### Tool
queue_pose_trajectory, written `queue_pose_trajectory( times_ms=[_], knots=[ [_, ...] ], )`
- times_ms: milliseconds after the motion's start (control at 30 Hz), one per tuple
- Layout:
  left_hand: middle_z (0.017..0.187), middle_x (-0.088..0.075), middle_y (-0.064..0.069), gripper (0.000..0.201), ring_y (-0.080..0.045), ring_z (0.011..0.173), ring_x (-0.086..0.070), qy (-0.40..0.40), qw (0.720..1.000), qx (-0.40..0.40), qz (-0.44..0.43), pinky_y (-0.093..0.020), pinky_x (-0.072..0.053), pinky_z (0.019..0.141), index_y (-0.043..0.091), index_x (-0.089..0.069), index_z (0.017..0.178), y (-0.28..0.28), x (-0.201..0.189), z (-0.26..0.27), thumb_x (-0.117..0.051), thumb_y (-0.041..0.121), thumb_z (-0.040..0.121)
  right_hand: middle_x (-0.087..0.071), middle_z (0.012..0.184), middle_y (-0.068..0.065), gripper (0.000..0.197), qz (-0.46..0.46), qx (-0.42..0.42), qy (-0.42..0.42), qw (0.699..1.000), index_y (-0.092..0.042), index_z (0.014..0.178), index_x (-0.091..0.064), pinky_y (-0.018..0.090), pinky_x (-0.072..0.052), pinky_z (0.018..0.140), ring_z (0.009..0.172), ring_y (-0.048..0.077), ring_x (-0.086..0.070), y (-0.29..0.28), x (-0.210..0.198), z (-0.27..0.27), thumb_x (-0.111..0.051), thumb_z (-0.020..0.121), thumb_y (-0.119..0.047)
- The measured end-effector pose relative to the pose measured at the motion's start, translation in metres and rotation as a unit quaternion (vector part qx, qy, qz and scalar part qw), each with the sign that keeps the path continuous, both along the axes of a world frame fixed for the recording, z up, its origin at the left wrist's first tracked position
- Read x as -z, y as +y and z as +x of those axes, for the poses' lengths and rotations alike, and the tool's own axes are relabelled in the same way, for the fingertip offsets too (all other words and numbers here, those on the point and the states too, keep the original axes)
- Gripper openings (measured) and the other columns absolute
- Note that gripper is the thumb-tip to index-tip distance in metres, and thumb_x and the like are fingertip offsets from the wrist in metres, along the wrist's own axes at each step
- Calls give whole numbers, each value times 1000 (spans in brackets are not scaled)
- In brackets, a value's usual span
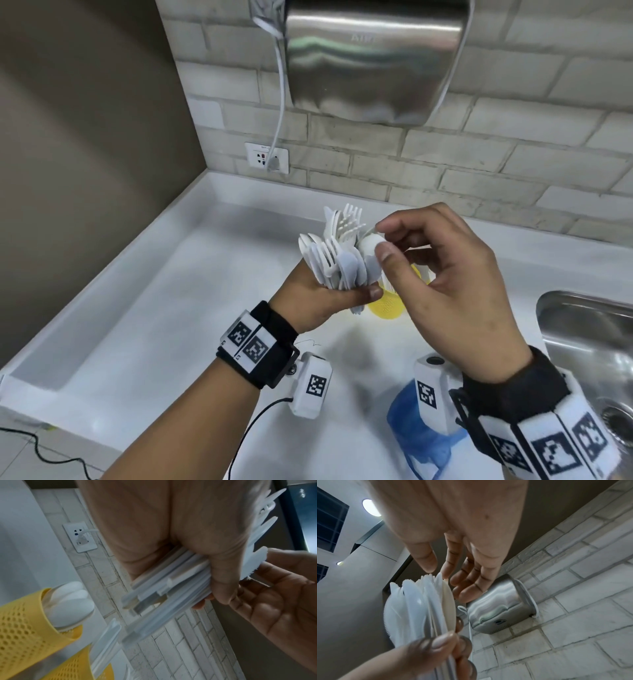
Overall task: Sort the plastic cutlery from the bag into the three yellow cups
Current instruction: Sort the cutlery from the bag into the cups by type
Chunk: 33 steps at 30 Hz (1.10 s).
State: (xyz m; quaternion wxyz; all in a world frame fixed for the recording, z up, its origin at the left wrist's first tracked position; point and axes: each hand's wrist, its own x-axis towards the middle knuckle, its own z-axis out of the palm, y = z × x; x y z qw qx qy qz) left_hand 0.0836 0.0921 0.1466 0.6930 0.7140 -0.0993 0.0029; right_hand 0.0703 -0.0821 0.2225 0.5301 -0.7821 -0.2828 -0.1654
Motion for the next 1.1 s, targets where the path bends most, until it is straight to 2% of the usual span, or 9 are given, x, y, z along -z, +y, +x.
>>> queue_pose_trajectory(
  times_ms=[100, 200, 400, 567, 667, 767, 900, 1033, 1100],
  knots=[
    [91, -70, -27, 25, -24, 82, -68, -3, 1000, -17, -6, -55, -59, 76, 2, -71, 94, 4, 0, -1, -84, 14, 77, -67, 96, -1, 14, 28, -2, 32, 999, -17, 101, -68, 15, -51, 75, 90, 17, -68, 3, -3, -2, -70, 93, -6],
    [99, -67, -32, 33, -26, 86, -67, -6, 999, -32, -25, -61, -56, 83, 0, -70, 97, 6, -2, -2, -86, 18, 75, -69, 86, -7, 15, 4, 1, 62, 998, -20, 89, -68, 11, -49, 68, 81, 12, -68, 2, -6, -1, -71, 91, -5],
    [91, -68, -28, 24, -20, 80, -66, -14, 999, -49, -2, -53, -57, 81, -5, -69, 90, 10, -3, -1, -85, 9, 80, -67, 86, -10, 16, -43, 14, 12, 999, -17, 87, -72, 11, -50, 72, 82, 11, -67, 3, -7, -2, -71, 90, -2],
    [87, -76, 11, 16, -3, 85, -70, -51, 997, -63, 10, -27, -58, 79, 14, -77, 90, 11, -8, -3, -83, 2, 80, -62, 91, -2, 17, 1, -20, -1, 1000, -16, 90, -65, 17, -50, 74, 85, 20, -66, 2, -3, -4, -65, 95, 0],
    [89, -76, 12, 18, -2, 86, -71, -82, 993, -75, 31, -20, -54, 80, 12, -76, 96, 13, -10, -2, -84, 5, 81, -63, 95, 0, 13, 22, -52, 42, 998, -20, 94, -62, 18, -48, 73, 86, 22, -65, 1, 0, -4, -62, 98, -7],
    [88, -75, 21, 26, 2, 86, -70, -88, 993, -64, 46, -20, -55, 81, 29, -75, 90, 13, -12, -4, -83, 6, 81, -60, 96, 1, 8, -9, -54, 2, 999, -12, 95, -64, 19, -48, 76, 87, 20, -62, 0, 3, -1, -65, 97, -4],
    [87, -75, 11, 28, -5, 83, -69, -60, 996, -63, 21, -32, -59, 78, 37, -75, 86, 10, -9, -7, -85, 10, 80, -58, 102, 10, 3, 62, -52, -25, 996, -13, 97, -61, 29, -53, 81, 94, 27, -62, -2, -3, -1, -60, 98, -10],
    [75, -72, -13, 17, -17, 70, -67, -33, 998, -49, 37, -38, -58, 69, 25, -73, 75, 8, -7, -6, -85, 15, 81, -58, 116, 24, 4, 196, -70, -20, 978, -17, 106, -53, 42, -55, 87, 99, 43, -63, 1, -15, -4, -54, 103, -15],
    [71, -71, -9, 17, -14, 69, -67, -33, 999, -30, 30, -32, -56, 62, 22, -72, 75, 8, -8, -7, -84, 11, 82, -58, 119, 23, 5, 296, -78, -6, 952, -16, 109, -47, 51, -55, 90, 101, 42, -64, 1, -23, -6, -50, 106, -19]
  ],
)
